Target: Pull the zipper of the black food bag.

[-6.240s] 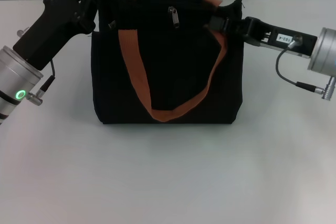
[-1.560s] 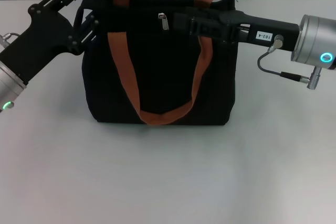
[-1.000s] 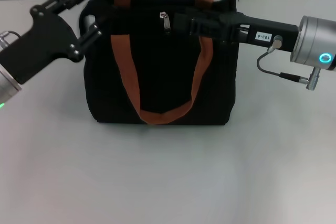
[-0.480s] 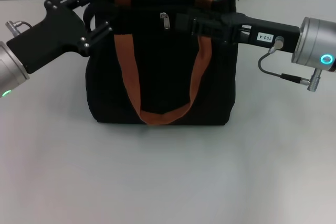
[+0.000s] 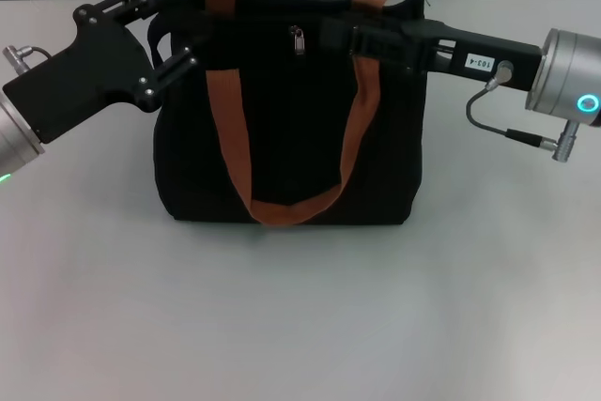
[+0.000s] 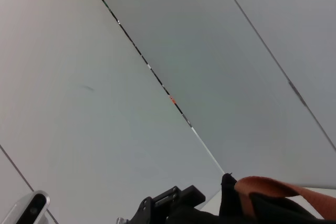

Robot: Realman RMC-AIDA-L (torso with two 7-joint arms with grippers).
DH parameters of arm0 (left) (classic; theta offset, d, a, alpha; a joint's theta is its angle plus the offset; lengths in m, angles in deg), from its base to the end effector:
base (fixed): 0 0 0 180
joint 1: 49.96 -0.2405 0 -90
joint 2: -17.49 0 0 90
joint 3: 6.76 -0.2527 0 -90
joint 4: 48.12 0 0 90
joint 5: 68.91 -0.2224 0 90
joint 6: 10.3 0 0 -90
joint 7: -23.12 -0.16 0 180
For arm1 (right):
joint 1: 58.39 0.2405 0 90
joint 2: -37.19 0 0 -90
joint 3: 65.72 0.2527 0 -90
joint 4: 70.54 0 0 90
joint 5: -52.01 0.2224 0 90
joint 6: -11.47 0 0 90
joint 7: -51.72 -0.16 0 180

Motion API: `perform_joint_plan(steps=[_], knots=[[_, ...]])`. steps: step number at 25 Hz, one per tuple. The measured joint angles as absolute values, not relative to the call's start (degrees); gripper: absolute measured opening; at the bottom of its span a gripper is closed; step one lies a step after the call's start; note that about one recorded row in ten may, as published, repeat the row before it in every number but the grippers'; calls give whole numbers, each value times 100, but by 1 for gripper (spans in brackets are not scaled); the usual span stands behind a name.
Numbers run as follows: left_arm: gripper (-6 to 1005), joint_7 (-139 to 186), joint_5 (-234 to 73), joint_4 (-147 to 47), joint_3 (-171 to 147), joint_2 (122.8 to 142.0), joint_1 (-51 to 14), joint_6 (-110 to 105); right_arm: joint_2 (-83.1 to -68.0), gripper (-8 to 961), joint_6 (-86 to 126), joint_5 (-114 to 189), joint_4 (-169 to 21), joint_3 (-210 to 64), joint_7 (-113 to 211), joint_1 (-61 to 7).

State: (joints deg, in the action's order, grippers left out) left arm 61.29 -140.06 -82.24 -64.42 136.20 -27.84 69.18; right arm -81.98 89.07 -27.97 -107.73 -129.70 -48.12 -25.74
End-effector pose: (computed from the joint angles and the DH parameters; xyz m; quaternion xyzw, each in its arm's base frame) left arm -0.2508 0.3550 0.0084 -0.8674 0.0149 -0.3329 0.3696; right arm 0.1770 0.3824 -0.0274 -0.8539 0.3377 0.3887 0.0754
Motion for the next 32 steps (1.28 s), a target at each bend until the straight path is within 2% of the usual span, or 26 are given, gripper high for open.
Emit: perform_joint_plan(steps=[8, 18, 24, 32], knots=[[505, 6103, -14003, -8229, -6463, 13623, -2795, 6912, -8198, 652, 8907, -2797, -10762, -12969, -4812, -2570], [88, 6099, -13997, -8230, -6480, 13623, -2751, 6985, -8198, 651, 8922, -2797, -10745, -12955, -4814, -2569], [8, 6099, -13986, -8224, -6489, 13637, -2688, 7033, -8185, 652, 9297, -2795, -10747, -12659, -4967, -2593], [8, 6154, -13960, -8179, -6495, 13658, -2635, 7280, -8046, 651, 9535, -2832, -10763, -12541, -5321, -2597]])
